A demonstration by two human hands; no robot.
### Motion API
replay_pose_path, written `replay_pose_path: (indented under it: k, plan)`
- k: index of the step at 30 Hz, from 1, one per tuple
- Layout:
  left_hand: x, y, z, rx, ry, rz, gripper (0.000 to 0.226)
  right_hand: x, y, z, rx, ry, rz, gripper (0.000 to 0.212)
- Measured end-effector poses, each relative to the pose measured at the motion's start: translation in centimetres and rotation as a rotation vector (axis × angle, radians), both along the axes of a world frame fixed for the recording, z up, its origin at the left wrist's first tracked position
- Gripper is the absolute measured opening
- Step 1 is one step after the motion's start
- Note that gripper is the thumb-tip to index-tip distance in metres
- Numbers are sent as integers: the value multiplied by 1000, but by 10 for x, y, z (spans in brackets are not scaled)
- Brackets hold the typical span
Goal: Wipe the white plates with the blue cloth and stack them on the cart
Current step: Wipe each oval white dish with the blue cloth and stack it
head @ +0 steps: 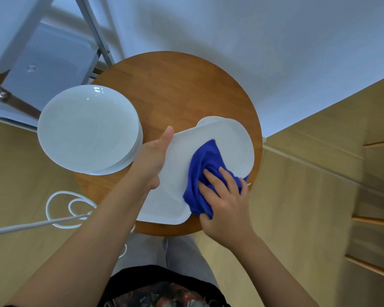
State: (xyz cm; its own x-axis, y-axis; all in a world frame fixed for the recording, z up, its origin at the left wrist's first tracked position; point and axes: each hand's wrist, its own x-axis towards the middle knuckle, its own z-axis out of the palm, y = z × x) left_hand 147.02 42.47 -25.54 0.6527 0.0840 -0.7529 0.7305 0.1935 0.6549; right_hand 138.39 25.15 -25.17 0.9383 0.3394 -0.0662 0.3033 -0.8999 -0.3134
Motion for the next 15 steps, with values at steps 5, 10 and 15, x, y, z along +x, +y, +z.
replay_pose_path:
  k: [5, 10, 15]
  plan:
    - [7, 20, 5, 9, 72, -85, 39, 6, -31, -10, -13, -83, -87, 49]
    - [15, 18, 14, -81, 49, -164, 40, 0, -28, -15, -39, -203, -29, 37]
    - [5, 4, 17, -205, -64, 23, 46, 16, -18, -8, 0, -350, -162, 25]
